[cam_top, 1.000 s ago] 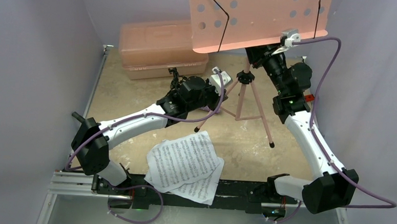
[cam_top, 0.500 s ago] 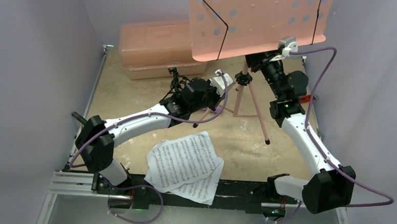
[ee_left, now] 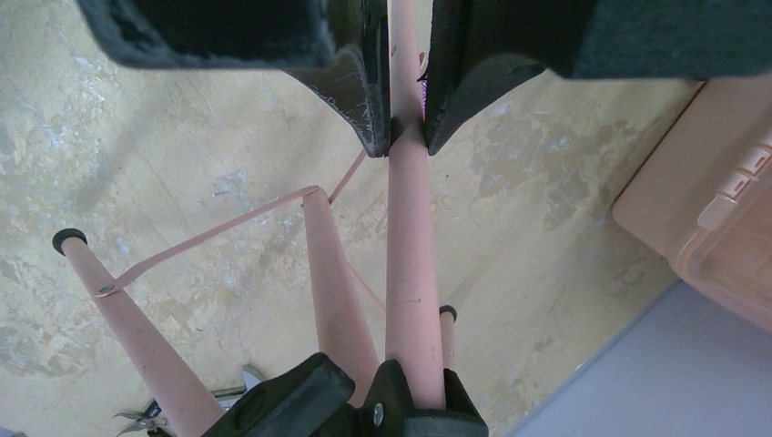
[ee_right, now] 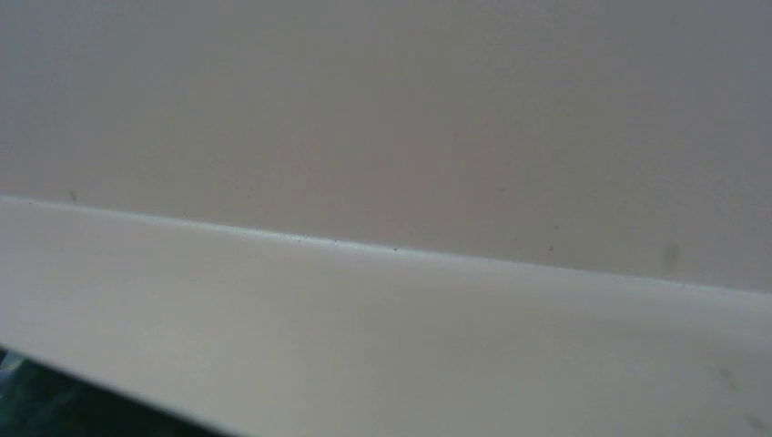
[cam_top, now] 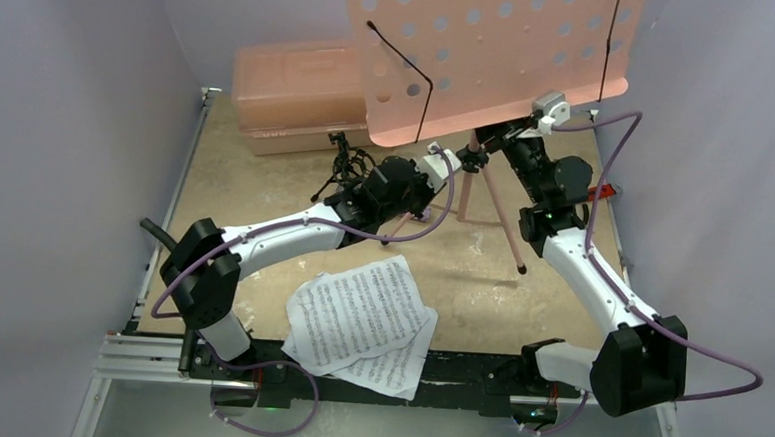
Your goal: Set up the instrument practice props
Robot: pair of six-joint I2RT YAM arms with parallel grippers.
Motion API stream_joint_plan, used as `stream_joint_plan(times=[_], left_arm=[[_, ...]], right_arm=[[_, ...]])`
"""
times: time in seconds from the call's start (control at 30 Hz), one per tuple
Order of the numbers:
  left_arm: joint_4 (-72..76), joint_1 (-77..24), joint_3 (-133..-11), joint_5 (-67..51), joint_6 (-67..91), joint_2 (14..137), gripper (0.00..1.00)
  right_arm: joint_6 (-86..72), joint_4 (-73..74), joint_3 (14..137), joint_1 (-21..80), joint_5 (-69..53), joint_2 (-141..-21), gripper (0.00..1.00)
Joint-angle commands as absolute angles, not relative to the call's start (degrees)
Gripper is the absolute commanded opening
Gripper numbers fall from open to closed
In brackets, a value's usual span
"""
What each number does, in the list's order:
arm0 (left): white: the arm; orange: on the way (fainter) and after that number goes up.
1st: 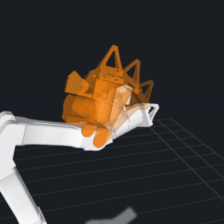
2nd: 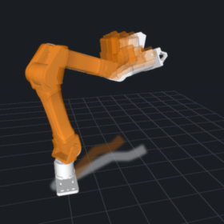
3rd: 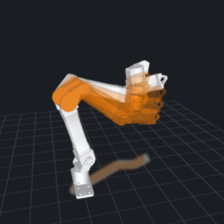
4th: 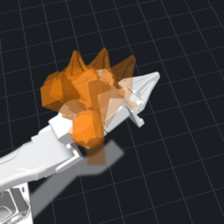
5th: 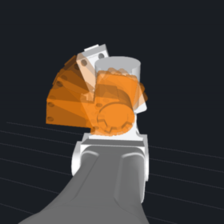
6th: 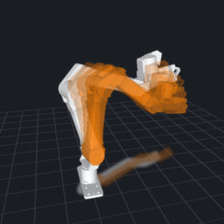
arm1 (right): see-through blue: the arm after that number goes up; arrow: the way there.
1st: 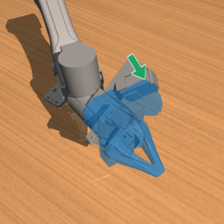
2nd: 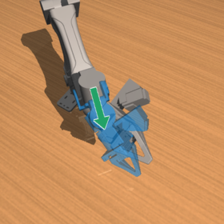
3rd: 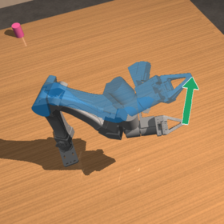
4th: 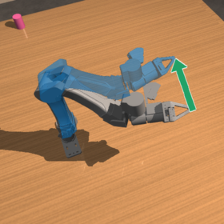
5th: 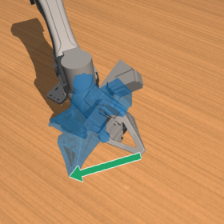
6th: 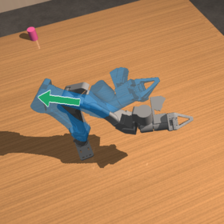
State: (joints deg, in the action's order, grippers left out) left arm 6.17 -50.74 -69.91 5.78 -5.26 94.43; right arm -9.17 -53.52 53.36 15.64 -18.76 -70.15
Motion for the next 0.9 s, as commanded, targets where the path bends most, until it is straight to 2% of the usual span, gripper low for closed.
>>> stream_joint_plan(times=[0.0, 0.17, 0.87], left_arm=[[9.1, -49.2, -72.7, 10.9, -6.8, 94.2, 0.00], [7.0, -49.0, -74.0, 12.1, -8.1, 94.8, 0.00], [0.8, -48.8, -73.9, 14.2, -10.2, 94.1, 0.00]], right_arm=[[-7.0, -73.7, 55.4, 15.7, -18.6, -66.7, 0.00], [-8.1, -77.9, 53.8, 15.7, -17.4, -67.0, 0.00], [-9.2, -79.8, 54.2, 15.6, -13.1, -68.6, 0.00]])
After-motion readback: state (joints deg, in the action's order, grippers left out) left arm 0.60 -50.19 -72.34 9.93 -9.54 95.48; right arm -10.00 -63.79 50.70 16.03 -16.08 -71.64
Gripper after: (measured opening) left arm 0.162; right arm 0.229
